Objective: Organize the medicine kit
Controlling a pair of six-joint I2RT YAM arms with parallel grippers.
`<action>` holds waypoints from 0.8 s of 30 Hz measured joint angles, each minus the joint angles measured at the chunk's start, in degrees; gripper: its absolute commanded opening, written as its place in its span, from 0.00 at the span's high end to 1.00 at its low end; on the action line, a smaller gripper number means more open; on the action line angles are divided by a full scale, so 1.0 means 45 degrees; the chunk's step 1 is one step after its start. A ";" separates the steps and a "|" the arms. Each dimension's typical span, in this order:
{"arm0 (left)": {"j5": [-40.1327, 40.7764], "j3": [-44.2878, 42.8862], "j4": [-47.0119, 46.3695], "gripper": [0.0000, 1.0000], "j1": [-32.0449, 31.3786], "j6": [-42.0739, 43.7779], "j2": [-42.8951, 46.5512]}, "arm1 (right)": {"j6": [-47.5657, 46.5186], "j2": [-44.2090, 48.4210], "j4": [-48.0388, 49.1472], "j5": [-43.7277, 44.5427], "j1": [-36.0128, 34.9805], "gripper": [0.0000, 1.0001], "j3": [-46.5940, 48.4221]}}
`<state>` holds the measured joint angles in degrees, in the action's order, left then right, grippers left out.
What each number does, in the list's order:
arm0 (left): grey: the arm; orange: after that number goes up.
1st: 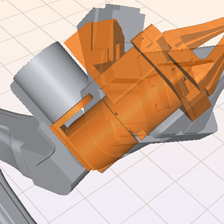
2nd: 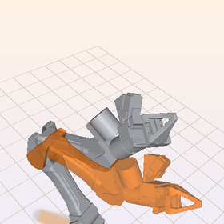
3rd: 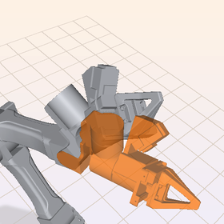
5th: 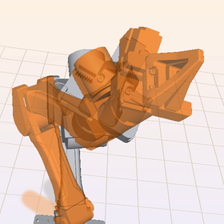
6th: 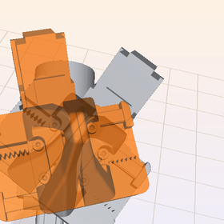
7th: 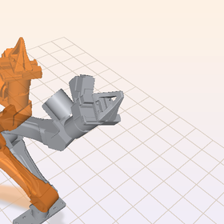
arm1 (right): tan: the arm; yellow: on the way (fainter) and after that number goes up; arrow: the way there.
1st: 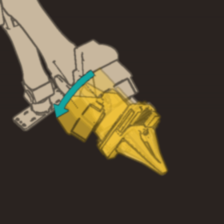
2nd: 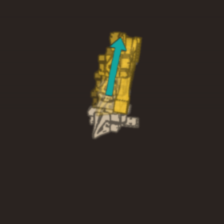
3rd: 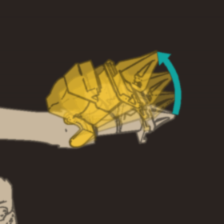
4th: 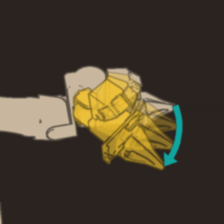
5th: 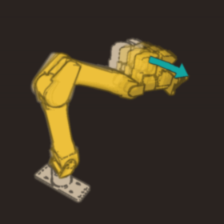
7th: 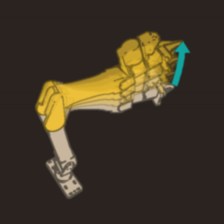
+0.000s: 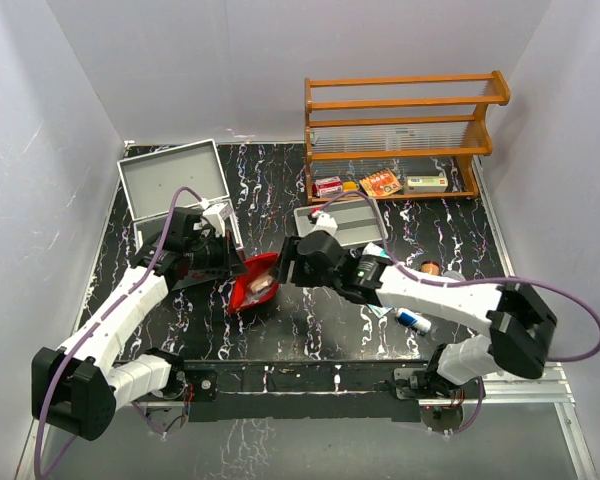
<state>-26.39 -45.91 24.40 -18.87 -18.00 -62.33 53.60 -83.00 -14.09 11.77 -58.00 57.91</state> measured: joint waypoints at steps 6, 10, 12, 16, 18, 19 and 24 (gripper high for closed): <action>0.0097 0.0262 -0.0175 1.00 0.0000 -0.0282 0.0000 | -0.0427 0.2249 -0.0228 0.0695 0.0612 0.37 -0.1778; 0.0107 0.0403 -0.0277 1.00 0.0000 -0.0437 0.0000 | -0.0296 0.3138 -0.1117 0.1496 0.1763 0.39 -0.2511; 0.0107 0.0418 -0.0296 1.00 0.0000 -0.0491 0.0000 | -0.0223 0.3293 -0.1617 0.1768 0.2501 0.46 -0.2841; 0.0107 0.0418 -0.0350 1.00 0.0000 -0.0578 0.0000 | -0.0534 0.2997 -0.2409 0.2050 0.3682 0.60 -0.3079; 0.0107 0.0418 -0.0359 1.00 0.0000 -0.0583 0.0000 | -0.1039 0.2453 -0.2487 0.2084 0.3886 0.60 -0.2977; 0.0107 0.0418 -0.0359 1.00 0.0000 -0.0583 0.0000 | -0.1311 0.2098 -0.2550 0.2064 0.3900 0.60 -0.2827; 0.0107 0.0423 -0.0359 1.00 0.0000 -0.0636 0.0000 | -0.2545 -0.0330 -0.2890 0.1889 0.3900 0.56 -0.0884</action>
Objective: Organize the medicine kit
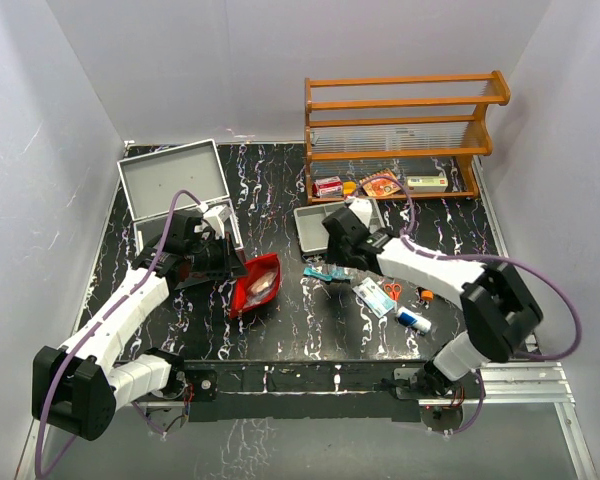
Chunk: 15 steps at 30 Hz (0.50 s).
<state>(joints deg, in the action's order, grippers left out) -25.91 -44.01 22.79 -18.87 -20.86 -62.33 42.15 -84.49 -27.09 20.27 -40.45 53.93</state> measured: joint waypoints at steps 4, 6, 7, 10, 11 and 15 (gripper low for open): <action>-0.0005 0.0034 -0.0015 1.00 0.0000 -0.0087 0.0000 | -0.0525 -0.1433 -0.0063 -0.0238 -0.0024 0.53 0.1326; -0.0010 0.0083 -0.0024 1.00 0.0000 -0.0160 0.0000 | -0.0714 -0.1972 -0.0092 -0.0306 -0.0112 0.54 0.1700; -0.0024 0.0126 -0.0083 1.00 0.0000 -0.0189 0.0000 | -0.0792 -0.2239 -0.0141 -0.0306 -0.0160 0.55 0.1836; -0.0049 0.0214 -0.0112 1.00 0.0000 -0.0296 0.0000 | -0.0928 -0.2992 -0.0549 -0.0199 -0.0330 0.58 0.2229; -0.0053 0.0214 -0.0117 1.00 0.0000 -0.0325 0.0000 | -0.0933 -0.3201 -0.0714 -0.0112 -0.0369 0.58 0.2336; -0.0068 0.0214 -0.0219 1.00 0.0000 -0.0393 0.0000 | -0.0874 -0.3740 -0.1180 0.0233 -0.0520 0.59 0.2574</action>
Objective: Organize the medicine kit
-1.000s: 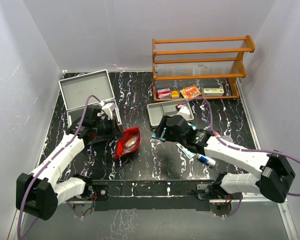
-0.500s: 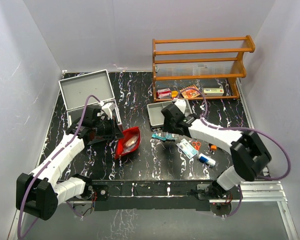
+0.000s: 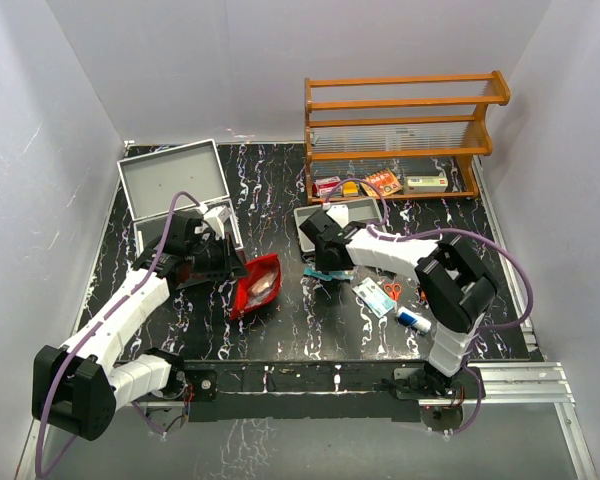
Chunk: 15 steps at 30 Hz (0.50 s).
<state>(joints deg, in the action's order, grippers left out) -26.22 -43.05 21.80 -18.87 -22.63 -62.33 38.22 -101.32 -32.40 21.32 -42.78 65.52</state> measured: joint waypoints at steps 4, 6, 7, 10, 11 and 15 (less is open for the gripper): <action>-0.0044 0.0000 -0.0102 1.00 0.0000 -0.0029 0.0000 | 0.0044 -0.0301 -0.0238 0.0049 0.0000 0.59 0.0005; -0.0073 0.0005 -0.0126 1.00 0.0000 -0.0034 -0.0019 | 0.0049 -0.0437 -0.0248 0.0063 0.0000 0.59 0.0063; -0.0083 0.0005 -0.0146 1.00 0.0000 -0.0034 -0.0029 | 0.0049 -0.0491 -0.0248 0.0087 0.0000 0.60 0.0112; -0.0092 0.0005 -0.0189 1.00 0.0000 -0.0044 -0.0039 | 0.0034 -0.0622 -0.0253 0.0189 -0.0010 0.63 0.0180; -0.0112 0.0005 -0.0194 1.00 0.0000 -0.0058 -0.0039 | 0.0019 -0.0656 -0.0253 0.0243 -0.0019 0.65 0.0194; -0.0185 0.0005 -0.0199 1.00 0.0000 -0.0078 -0.0053 | -0.0097 -0.0767 -0.0253 0.0471 -0.0029 0.76 0.0253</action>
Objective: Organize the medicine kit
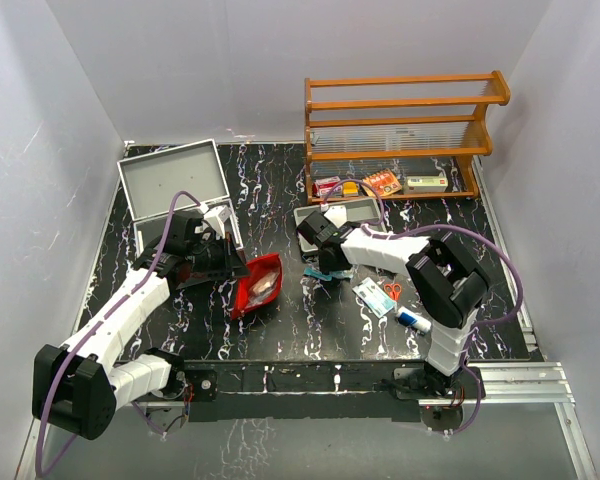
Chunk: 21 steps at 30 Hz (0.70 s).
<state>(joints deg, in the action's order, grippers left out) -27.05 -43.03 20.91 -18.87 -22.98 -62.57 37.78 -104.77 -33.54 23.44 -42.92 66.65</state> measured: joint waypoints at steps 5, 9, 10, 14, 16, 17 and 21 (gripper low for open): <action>-0.0097 0.0005 -0.0053 1.00 0.0000 -0.0015 0.0000 | -0.0058 -0.0170 0.0010 0.0291 0.0000 0.78 0.0078; -0.0155 0.0015 -0.0136 1.00 0.0000 -0.0049 0.0000 | -0.0063 -0.0384 0.0029 0.0466 -0.0019 0.70 0.0272; -0.0175 0.0019 -0.0160 1.00 0.0000 -0.0049 0.0000 | -0.0078 -0.0437 0.0044 0.0505 -0.0029 0.73 0.0325; -0.0199 0.0083 -0.0233 1.00 0.0000 -0.0078 0.0000 | -0.0155 -0.0578 0.0131 0.0670 -0.0024 0.89 0.0452; -0.0214 0.0151 -0.0257 1.00 0.0000 -0.0121 0.0000 | -0.0194 -0.0583 0.0136 0.0685 -0.0024 0.94 0.0466; -0.0223 0.0180 -0.0253 1.00 0.0000 -0.0146 0.0000 | -0.0209 -0.0583 0.0136 0.0699 -0.0029 0.94 0.0466; -0.0340 0.0267 -0.0369 1.00 0.0000 -0.0335 0.0005 | -0.0165 -0.0345 0.0321 0.0651 -0.0024 0.96 0.0223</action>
<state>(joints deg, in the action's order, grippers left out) -28.58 -41.82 19.25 -18.87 -24.49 -62.54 37.04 -106.32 -32.10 26.37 -43.03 67.66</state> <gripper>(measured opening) 0.009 0.101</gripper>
